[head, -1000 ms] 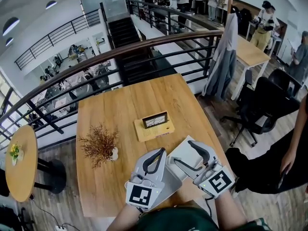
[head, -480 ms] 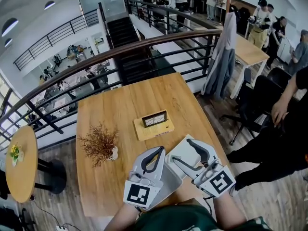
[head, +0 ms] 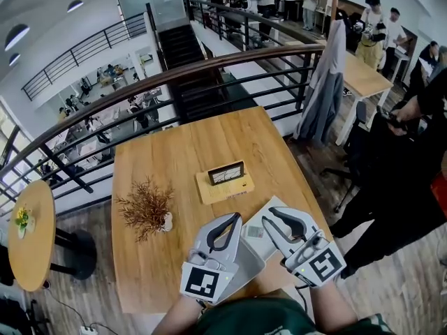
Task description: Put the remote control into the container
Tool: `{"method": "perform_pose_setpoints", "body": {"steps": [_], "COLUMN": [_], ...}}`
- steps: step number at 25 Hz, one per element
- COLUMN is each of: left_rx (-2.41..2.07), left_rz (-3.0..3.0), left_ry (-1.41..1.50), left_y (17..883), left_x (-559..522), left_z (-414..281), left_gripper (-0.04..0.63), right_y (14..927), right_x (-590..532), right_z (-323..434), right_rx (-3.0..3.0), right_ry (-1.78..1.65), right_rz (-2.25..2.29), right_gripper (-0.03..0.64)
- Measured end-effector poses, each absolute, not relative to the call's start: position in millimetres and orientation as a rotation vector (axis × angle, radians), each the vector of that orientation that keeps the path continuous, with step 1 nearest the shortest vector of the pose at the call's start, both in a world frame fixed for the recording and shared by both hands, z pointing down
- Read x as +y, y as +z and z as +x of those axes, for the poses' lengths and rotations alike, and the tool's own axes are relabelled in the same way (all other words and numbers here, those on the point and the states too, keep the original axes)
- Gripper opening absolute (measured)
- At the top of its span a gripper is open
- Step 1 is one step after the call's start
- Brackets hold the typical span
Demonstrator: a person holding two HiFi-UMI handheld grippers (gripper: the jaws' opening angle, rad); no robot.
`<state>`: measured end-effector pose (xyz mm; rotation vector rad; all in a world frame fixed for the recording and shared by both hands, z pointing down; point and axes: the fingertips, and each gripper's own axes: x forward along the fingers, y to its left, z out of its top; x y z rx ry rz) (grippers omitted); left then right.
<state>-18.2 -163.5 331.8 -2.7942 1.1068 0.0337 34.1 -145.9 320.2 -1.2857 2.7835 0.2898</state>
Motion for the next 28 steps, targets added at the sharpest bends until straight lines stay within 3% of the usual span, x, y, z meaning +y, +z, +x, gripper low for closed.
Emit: {"method": "perform_pose_setpoints", "body": {"steps": [8,28], "left_rx": [1.123,1.126], "left_rz": [-2.787,-2.766], "left_ry": [0.027,0.023], "left_y": [333.1,328.6], "left_x": [-163.5,-152.8], "left_z": [-17.8,-20.7], "left_gripper": [-0.002,-0.002], "right_y": [319.1,317.2], "right_x": [-143.2,-133.2], "right_z": [36.3,36.8], "right_rx": [2.769,2.752], "right_ry": [0.293,0.301], "right_rz": [-1.289,-1.315], "right_gripper": [0.019,0.018]}}
